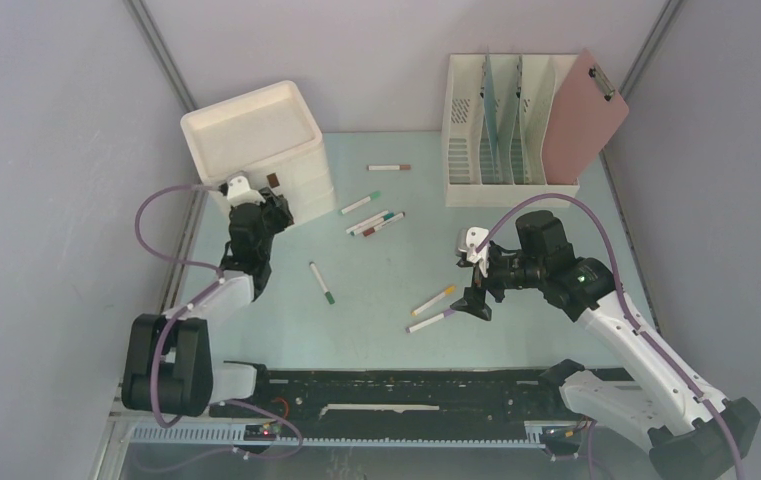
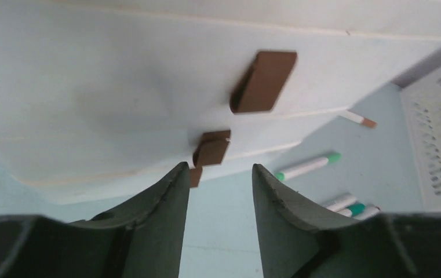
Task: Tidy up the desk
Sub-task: Close the drawer in the storage box, then open the drawer in the storage box.
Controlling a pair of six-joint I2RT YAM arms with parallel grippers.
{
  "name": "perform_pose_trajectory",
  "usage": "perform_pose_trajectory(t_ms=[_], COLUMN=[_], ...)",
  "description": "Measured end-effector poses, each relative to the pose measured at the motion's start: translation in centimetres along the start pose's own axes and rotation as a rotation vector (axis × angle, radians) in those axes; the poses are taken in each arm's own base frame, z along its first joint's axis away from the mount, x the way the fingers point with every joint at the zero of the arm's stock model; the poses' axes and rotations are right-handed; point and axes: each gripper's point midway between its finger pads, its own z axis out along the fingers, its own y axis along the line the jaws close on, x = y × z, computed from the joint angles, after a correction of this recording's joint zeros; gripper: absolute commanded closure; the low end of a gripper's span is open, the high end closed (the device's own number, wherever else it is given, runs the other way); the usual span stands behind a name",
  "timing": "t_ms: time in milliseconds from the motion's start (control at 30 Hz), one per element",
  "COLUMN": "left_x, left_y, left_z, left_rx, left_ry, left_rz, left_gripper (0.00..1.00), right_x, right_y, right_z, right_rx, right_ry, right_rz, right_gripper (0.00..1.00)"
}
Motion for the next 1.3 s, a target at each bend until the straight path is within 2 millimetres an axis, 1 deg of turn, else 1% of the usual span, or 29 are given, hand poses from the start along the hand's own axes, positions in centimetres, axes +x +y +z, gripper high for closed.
perform_pose_trajectory(t_ms=[100, 167, 300, 433, 533, 600, 733, 800, 900, 1033, 1100, 1167, 1300], left_x=[0.4, 0.4, 0.2, 1.1, 2.3, 3.4, 6.5, 7.4, 7.6, 6.2, 5.8, 5.9, 7.2], left_y=[-0.7, -1.2, -1.9, -1.6, -1.2, -0.8, 0.2, 0.5, 0.4, -0.4, -0.5, -0.3, 1.1], left_z=[-1.2, -2.0, -3.1, -3.3, -3.0, -2.6, -1.7, -1.4, -1.2, -0.9, -0.7, -0.4, 0.5], left_rx=[0.062, 0.104, 0.158, 0.157, 0.145, 0.131, 0.092, 0.078, 0.073, 0.093, 0.099, 0.091, 0.050], left_ry=[-0.002, -0.007, -0.023, -0.009, 0.020, 0.050, 0.137, 0.165, 0.167, 0.112, 0.096, 0.101, 0.138], left_rz=[-0.020, -0.030, -0.038, -0.037, -0.036, -0.037, -0.043, -0.054, -0.087, -0.139, -0.162, -0.191, -0.259], left_gripper=[0.39, 0.36, 0.35, 0.35, 0.35, 0.35, 0.35, 0.35, 0.35, 0.35, 0.35, 0.35, 0.35], right_x=[0.0, 0.0, 0.0, -0.1, -0.1, -0.1, -0.1, -0.1, -0.1, -0.1, -0.1, -0.1, -0.2], right_y=[0.0, 0.0, 0.0, 0.0, 0.1, 0.1, 0.1, 0.1, 0.1, 0.1, 0.1, 0.1, 0.1], right_z=[0.0, 0.0, -0.1, -0.1, -0.2, -0.2, -0.2, -0.2, -0.2, -0.2, -0.2, -0.2, -0.3], right_rx=[0.000, 0.000, 0.001, 0.003, 0.003, 0.003, 0.003, 0.003, 0.003, 0.003, 0.003, 0.003, 0.006], right_ry=[0.000, 0.000, -0.002, -0.005, -0.005, -0.005, -0.005, -0.005, -0.005, -0.005, -0.005, -0.005, -0.009], right_rz=[0.000, 0.000, -0.002, -0.005, -0.005, -0.005, -0.006, -0.006, -0.005, -0.006, -0.006, -0.006, -0.010], right_gripper=[0.05, 0.05, 0.05, 0.05, 0.05, 0.05, 0.05, 0.05, 0.05, 0.05, 0.05, 0.05, 0.05])
